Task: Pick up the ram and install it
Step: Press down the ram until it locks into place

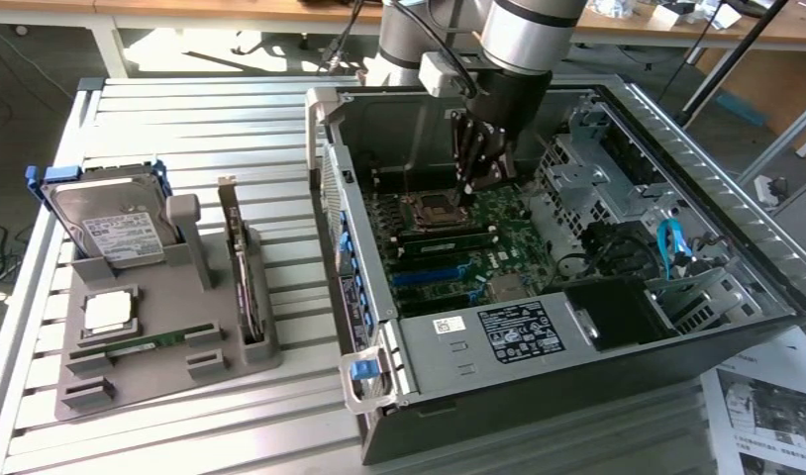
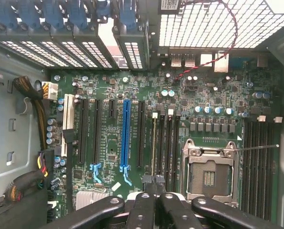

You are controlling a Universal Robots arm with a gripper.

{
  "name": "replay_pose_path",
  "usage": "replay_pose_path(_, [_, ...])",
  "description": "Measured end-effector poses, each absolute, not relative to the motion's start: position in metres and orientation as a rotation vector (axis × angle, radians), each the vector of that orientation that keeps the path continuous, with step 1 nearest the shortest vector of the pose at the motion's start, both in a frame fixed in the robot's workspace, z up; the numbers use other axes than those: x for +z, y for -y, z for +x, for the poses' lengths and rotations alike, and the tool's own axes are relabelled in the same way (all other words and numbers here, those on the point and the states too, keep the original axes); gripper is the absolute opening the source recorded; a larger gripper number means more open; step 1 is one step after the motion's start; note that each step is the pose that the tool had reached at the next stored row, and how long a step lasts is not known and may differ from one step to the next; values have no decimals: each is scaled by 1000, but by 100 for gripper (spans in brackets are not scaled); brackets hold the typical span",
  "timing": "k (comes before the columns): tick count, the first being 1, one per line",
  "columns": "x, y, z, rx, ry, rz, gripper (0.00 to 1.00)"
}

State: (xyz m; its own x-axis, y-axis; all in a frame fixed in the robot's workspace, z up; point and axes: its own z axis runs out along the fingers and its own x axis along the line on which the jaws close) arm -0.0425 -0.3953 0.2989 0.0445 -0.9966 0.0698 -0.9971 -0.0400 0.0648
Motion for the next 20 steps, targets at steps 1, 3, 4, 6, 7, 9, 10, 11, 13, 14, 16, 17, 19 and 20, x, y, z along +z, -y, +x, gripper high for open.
replay_pose_path(1, [299, 395, -42, 9, 2108, 2199, 11])
replay_pose_path(3, [299, 395, -42, 9, 2108, 2199, 11])
replay_pose_path(4, [299, 395, -42, 9, 2108, 2199, 11])
replay_pose_path(6, [299, 395, -42, 9, 2108, 2199, 11])
replay_pose_path(7, [299, 395, -42, 9, 2108, 2199, 11])
replay_pose_path(9, [299, 395, -42, 9, 2109, 2198, 11])
replay_pose_path(10, [299, 395, -43, 7, 2133, 2175, 11])
replay_pose_path(11, [299, 395, -43, 5, 2155, 2153, 11])
replay_pose_path(13, [299, 395, -43, 3, 2205, 2100, 11])
replay_pose_path(14, [299, 395, -43, 2, 2233, 2070, 11])
replay_pose_path(16, [299, 395, -42, 0, 2273, 2025, 11])
replay_pose_path(17, [299, 395, -42, -1, 2300, 1994, 11])
replay_pose_path(19, [299, 395, -43, -3, 2333, 1954, 11])
replay_pose_path(20, [299, 395, -42, -5, 2351, 1933, 11])
